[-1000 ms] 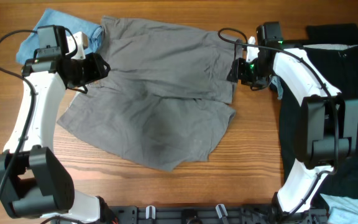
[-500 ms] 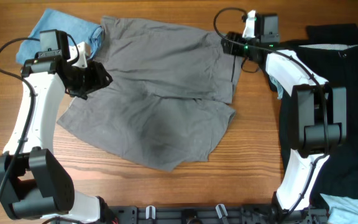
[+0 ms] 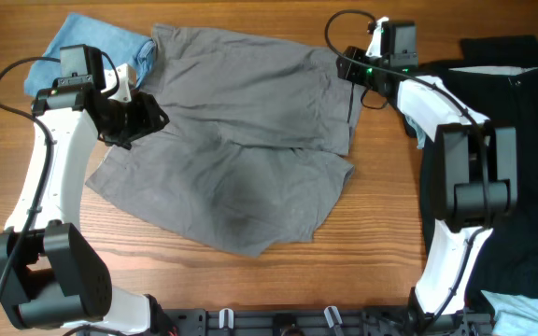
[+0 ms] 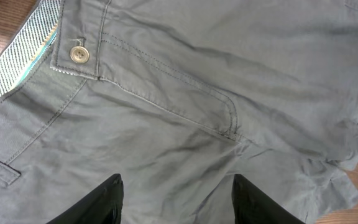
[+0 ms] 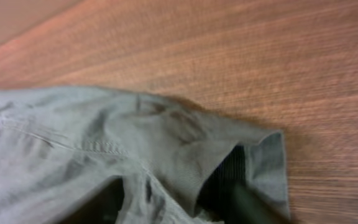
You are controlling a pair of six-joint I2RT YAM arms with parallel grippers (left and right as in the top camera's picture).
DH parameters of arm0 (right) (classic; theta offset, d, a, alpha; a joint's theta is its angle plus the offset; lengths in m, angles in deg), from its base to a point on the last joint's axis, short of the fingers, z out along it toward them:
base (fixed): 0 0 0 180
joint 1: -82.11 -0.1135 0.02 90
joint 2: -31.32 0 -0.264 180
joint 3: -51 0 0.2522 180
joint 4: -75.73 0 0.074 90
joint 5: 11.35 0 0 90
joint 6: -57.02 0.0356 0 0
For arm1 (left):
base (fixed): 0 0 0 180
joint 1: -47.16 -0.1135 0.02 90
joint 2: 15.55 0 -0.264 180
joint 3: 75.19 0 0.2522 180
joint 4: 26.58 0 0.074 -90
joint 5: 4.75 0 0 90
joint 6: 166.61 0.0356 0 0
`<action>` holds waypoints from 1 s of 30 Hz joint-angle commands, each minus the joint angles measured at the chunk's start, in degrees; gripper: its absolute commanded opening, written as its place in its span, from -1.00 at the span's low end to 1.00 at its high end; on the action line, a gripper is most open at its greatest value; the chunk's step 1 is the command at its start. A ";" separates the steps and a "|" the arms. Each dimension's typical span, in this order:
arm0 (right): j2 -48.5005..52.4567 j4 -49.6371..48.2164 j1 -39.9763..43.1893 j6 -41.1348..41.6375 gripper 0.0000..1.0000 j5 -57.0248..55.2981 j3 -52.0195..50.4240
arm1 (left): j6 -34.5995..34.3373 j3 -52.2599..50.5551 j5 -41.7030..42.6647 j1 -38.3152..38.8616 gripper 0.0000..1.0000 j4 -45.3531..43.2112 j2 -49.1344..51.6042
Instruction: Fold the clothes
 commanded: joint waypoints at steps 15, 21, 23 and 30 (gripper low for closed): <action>-0.59 -4.46 11.96 0.09 0.57 7.65 5.29 | 0.96 -0.20 -0.31 0.04 0.38 -2.43 -0.79; -9.31 9.62 16.22 -5.51 0.70 13.79 5.27 | 0.94 -0.20 -4.48 0.04 0.35 -2.12 -0.92; -13.42 16.96 16.59 -7.37 0.70 16.28 5.27 | 0.92 -0.17 -4.48 0.04 0.35 -1.29 -1.27; -21.73 47.91 13.40 -11.65 0.44 15.76 5.09 | 0.94 -0.20 -5.40 0.00 0.27 3.72 -2.40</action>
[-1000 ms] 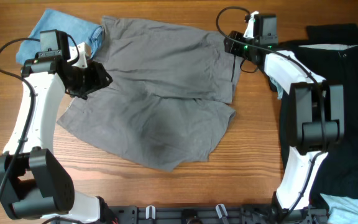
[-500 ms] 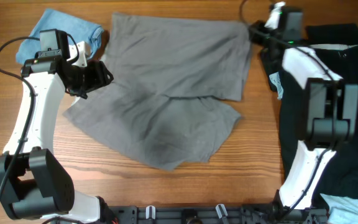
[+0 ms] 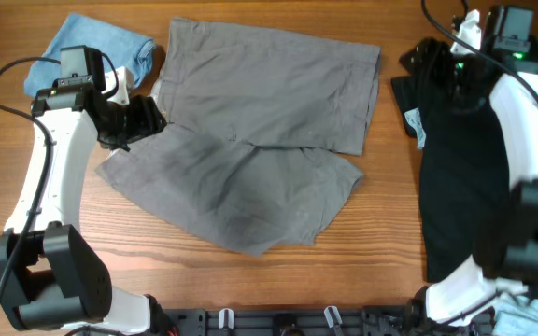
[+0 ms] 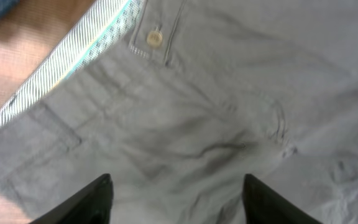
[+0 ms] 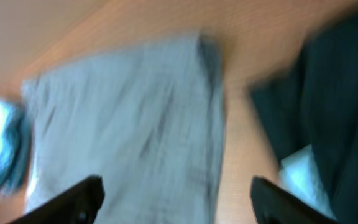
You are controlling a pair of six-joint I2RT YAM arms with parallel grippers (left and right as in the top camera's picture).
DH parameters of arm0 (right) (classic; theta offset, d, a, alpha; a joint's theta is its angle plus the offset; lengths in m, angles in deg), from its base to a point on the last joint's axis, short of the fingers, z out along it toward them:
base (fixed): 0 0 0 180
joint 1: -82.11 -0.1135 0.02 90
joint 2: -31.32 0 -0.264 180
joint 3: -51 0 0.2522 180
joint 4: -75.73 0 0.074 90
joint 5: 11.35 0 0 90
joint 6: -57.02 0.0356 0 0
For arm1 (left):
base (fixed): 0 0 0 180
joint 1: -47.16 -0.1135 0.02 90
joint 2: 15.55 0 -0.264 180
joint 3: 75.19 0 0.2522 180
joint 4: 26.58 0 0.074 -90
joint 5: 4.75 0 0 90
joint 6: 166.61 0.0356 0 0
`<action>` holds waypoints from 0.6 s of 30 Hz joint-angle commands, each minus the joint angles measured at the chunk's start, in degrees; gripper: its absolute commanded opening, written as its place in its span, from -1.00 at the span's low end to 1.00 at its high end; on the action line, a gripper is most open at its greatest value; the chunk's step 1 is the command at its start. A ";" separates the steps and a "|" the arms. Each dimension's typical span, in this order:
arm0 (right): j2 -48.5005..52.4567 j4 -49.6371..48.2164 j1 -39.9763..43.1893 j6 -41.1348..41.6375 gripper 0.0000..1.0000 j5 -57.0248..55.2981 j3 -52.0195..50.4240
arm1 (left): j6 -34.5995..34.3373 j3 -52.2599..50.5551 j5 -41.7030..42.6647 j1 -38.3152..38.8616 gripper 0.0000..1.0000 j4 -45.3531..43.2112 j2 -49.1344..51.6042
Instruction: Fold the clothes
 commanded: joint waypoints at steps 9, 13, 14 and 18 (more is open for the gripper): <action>-1.62 21.86 -19.91 -7.82 0.42 -5.40 -13.09 | 0.50 -0.20 -4.81 0.00 0.24 5.92 -2.34; -1.62 22.10 -26.27 -5.92 0.43 -4.85 -17.90 | 0.48 -0.20 -7.39 0.00 0.27 6.36 -2.34; -1.62 21.88 -28.17 -4.09 0.43 -5.29 -19.80 | 0.48 -0.20 -7.43 0.00 0.29 6.40 -2.34; -1.62 16.87 -32.39 2.58 0.36 -6.01 -25.92 | 0.48 -0.20 -7.43 0.00 0.34 6.36 -2.34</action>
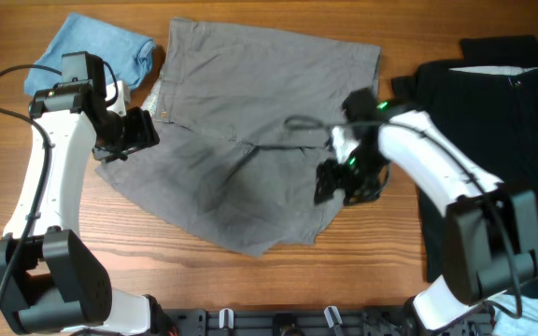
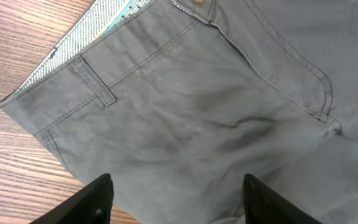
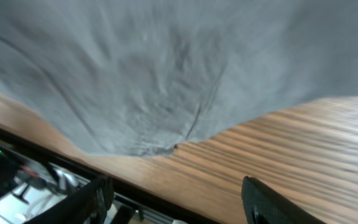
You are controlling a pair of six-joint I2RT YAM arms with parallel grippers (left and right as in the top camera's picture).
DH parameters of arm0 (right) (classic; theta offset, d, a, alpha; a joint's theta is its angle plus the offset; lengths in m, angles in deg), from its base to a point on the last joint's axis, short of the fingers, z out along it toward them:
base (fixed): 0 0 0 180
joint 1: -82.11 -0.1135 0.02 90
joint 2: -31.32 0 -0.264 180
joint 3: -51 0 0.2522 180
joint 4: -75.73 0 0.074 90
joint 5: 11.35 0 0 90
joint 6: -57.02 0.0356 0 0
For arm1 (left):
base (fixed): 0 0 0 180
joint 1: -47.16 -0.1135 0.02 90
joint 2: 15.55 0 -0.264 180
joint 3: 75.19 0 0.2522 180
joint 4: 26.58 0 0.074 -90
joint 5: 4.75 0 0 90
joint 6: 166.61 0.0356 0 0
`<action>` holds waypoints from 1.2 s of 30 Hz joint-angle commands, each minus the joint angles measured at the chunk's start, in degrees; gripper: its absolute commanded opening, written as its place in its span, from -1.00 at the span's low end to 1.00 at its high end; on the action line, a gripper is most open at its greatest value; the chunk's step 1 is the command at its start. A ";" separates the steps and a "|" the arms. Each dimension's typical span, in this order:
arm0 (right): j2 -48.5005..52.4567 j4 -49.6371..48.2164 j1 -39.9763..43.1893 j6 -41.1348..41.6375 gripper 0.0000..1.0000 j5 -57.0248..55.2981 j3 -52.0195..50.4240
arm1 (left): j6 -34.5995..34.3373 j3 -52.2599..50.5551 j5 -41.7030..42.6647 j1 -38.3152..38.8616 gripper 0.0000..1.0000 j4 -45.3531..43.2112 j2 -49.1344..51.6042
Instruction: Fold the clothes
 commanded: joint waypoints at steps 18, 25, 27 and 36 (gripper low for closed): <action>0.52 -24.41 -0.11 12.24 -0.91 -5.75 -8.59 | 0.48 -0.20 -1.53 0.00 0.41 -0.63 -1.51; 0.52 -16.09 9.57 5.99 -0.58 -6.12 2.01 | 0.48 -0.20 -1.53 0.00 0.48 -0.72 -1.42; 0.52 -13.20 11.26 3.04 -0.45 -5.86 4.17 | 0.48 -0.20 -1.53 0.00 0.54 -0.87 -1.42; 0.52 0.52 10.54 -0.98 0.03 -1.70 3.82 | 0.44 -0.35 -1.49 0.00 0.56 -1.05 -1.42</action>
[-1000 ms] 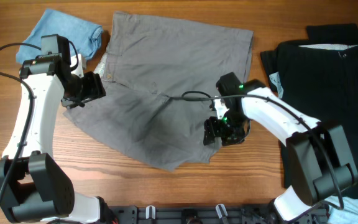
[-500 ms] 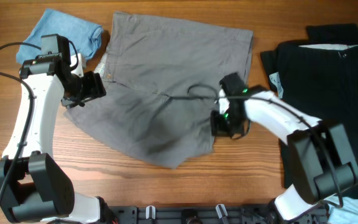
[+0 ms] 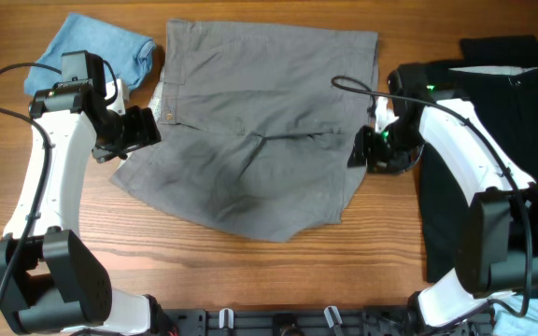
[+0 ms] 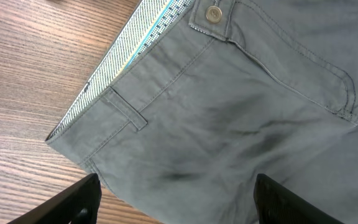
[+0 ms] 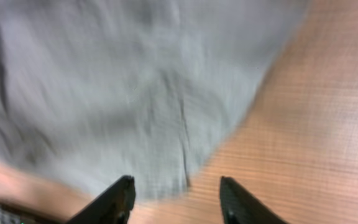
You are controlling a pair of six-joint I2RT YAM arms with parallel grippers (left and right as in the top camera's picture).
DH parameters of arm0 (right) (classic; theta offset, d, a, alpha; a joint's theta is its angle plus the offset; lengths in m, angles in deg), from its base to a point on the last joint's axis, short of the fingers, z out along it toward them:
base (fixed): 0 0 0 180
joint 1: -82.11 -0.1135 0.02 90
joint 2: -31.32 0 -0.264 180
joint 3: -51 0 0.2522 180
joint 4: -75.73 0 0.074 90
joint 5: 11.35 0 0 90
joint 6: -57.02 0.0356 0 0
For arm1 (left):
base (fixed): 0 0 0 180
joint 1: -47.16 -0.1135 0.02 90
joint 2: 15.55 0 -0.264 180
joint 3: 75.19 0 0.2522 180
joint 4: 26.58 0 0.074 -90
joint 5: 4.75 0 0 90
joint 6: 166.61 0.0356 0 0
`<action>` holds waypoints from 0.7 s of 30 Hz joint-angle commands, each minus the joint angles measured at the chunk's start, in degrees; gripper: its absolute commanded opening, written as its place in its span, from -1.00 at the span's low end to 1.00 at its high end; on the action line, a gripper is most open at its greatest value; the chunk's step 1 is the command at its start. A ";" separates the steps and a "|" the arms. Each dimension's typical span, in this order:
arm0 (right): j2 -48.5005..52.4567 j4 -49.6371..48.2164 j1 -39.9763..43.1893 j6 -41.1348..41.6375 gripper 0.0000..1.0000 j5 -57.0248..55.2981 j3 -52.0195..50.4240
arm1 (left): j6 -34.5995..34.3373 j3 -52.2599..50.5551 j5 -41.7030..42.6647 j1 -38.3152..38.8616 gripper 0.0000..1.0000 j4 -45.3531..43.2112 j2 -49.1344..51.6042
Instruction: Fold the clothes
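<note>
Grey shorts (image 3: 260, 131) lie spread on the table, one leg along the far side, the other slanting toward the front. My left gripper (image 3: 148, 129) hovers open over the waistband's left end. In the left wrist view the striped inner lining (image 4: 123, 62), the button (image 4: 214, 12) and a belt loop show, and the gripper (image 4: 178, 205) holds nothing. My right gripper (image 3: 358, 149) stands open at the shorts' right edge. Its wrist view is blurred: grey cloth (image 5: 135, 93) and bare wood lie under the open gripper (image 5: 176, 202).
A crumpled light-blue cloth (image 3: 96, 47) lies at the far left, just behind my left arm. A black garment (image 3: 493, 140) covers the table's right side, under my right arm. Bare wood (image 3: 250, 280) runs along the front edge.
My right gripper went from over the lower leg's hem to the shorts' right edge. The lower leg now lies more squarely under the upper one. My left gripper barely shifted.
At first my right gripper was at the upper leg's far right hem corner with cloth between its fingers, and the shorts lay skewed. Then it was open and off to the right, the upper leg flat. Later it hung over the lower leg, now tidier.
</note>
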 commanded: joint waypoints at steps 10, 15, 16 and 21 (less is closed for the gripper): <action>0.52 -7.58 -17.97 7.72 0.48 2.93 -15.89 | 0.44 -0.35 -0.50 0.00 0.57 -0.17 -1.38; 0.52 -15.85 -20.70 12.17 -0.58 2.86 -16.39 | 0.42 -0.35 -0.50 0.00 0.57 -0.15 -1.38; 0.52 -15.28 -20.41 12.02 -0.77 2.86 -15.65 | 0.42 -0.35 -0.50 0.00 0.57 -0.13 -1.38; 0.50 -5.42 -17.88 6.03 -0.91 2.71 -6.93 | 0.42 -0.35 -0.48 0.00 0.58 -0.04 -1.38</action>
